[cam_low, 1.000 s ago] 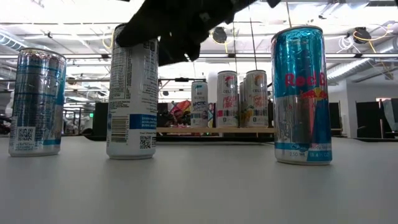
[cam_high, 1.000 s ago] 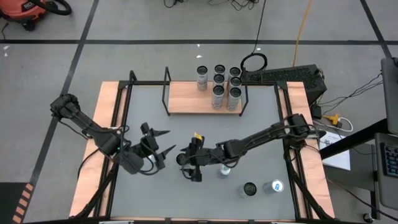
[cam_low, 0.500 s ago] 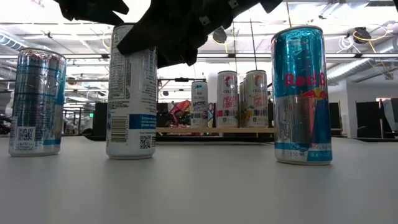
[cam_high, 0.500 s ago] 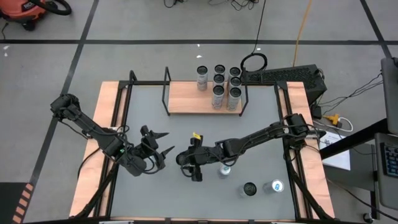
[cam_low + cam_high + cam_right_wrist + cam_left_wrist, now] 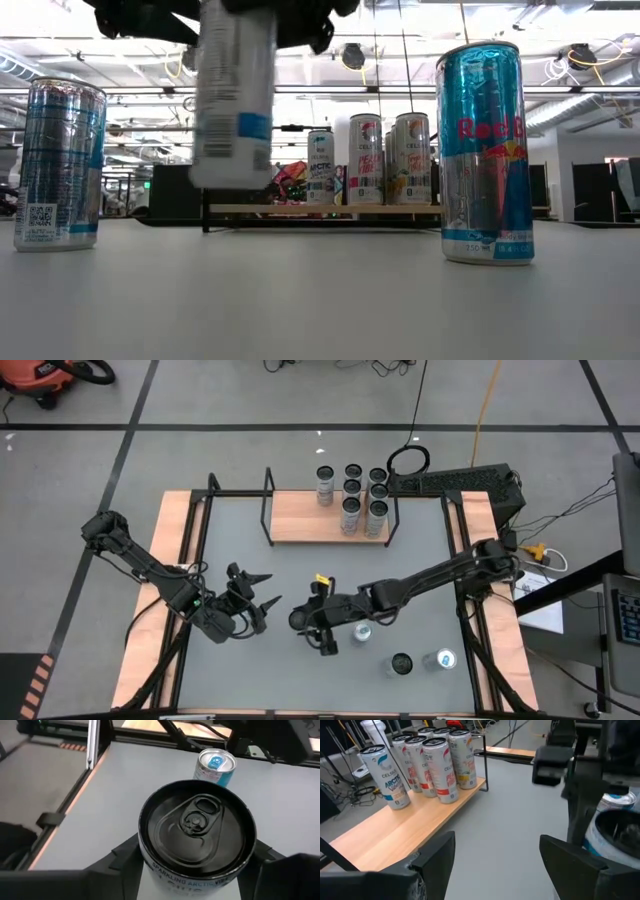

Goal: Place canned beverage on shelf
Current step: Put the top white blue soda can on the shelf aligned with the white blue soda can

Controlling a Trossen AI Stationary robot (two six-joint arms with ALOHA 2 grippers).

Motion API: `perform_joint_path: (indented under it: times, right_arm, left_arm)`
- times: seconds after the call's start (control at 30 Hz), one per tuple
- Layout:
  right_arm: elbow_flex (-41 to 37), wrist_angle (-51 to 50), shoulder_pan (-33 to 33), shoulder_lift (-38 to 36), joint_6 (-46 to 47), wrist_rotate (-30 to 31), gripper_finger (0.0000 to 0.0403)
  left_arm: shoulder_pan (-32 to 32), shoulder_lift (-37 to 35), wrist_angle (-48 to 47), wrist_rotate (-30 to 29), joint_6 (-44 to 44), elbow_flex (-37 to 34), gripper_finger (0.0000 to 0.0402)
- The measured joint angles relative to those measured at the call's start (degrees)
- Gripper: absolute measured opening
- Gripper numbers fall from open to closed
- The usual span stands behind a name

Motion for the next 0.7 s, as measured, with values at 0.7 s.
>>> perform_joint_path:
  times: [0.7]
  right_arm:
    - [0.00,-19.91,2.30,-13.88,-17.46,-8.05,0.0187]
  left_arm:
    - [0.13,9.18,23.84,13.62,17.32,0.07,0.0290]
